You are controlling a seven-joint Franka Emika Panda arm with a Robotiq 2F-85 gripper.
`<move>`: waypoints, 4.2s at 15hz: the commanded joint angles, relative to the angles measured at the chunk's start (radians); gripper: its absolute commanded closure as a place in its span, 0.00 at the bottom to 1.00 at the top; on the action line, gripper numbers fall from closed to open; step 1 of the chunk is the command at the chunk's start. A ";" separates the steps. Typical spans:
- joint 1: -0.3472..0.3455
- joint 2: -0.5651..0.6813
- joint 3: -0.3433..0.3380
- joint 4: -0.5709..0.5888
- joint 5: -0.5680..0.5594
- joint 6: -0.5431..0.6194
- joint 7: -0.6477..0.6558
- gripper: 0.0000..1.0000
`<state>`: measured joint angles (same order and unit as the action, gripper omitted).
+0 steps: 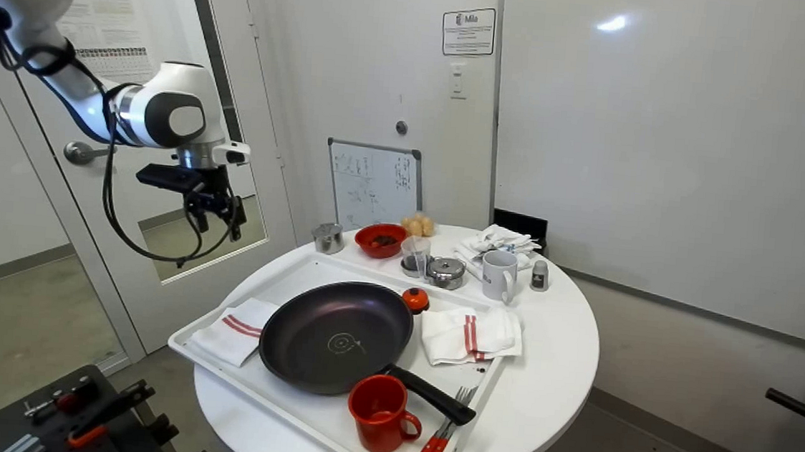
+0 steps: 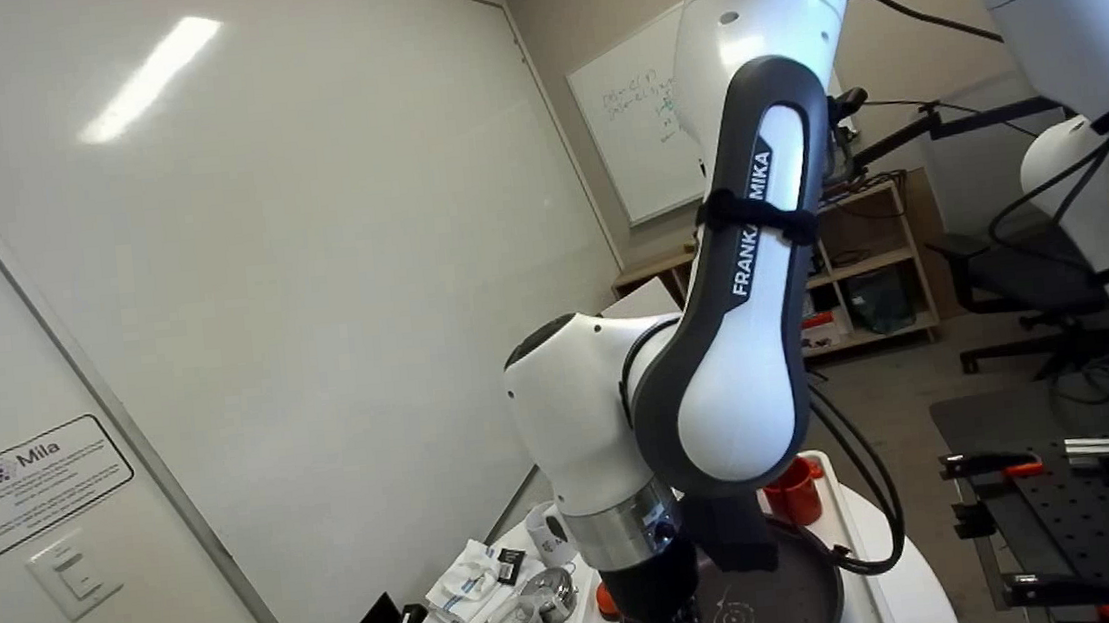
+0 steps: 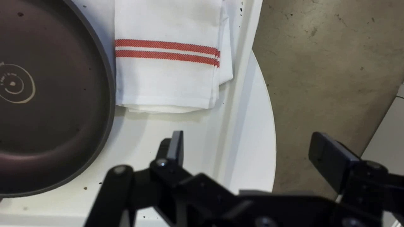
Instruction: Move the towel from left to right.
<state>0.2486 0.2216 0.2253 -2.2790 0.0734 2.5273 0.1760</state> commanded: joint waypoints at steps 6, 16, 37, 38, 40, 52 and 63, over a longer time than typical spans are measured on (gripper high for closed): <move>0.004 0.091 -0.027 0.013 -0.008 0.075 0.027 0.00; 0.003 0.198 -0.035 0.070 -0.013 0.084 0.020 0.00; 0.024 0.341 -0.053 -0.043 0.032 0.266 0.056 0.00; 0.034 0.341 -0.066 -0.042 0.024 0.264 0.068 0.00; 0.044 0.347 -0.088 -0.029 0.018 0.251 0.086 0.00; 0.045 0.494 -0.125 0.115 0.026 0.223 0.099 0.00; 0.045 0.520 -0.126 0.139 0.027 0.219 0.104 0.42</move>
<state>0.2887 0.7122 0.1047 -2.1708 0.0958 2.7536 0.2708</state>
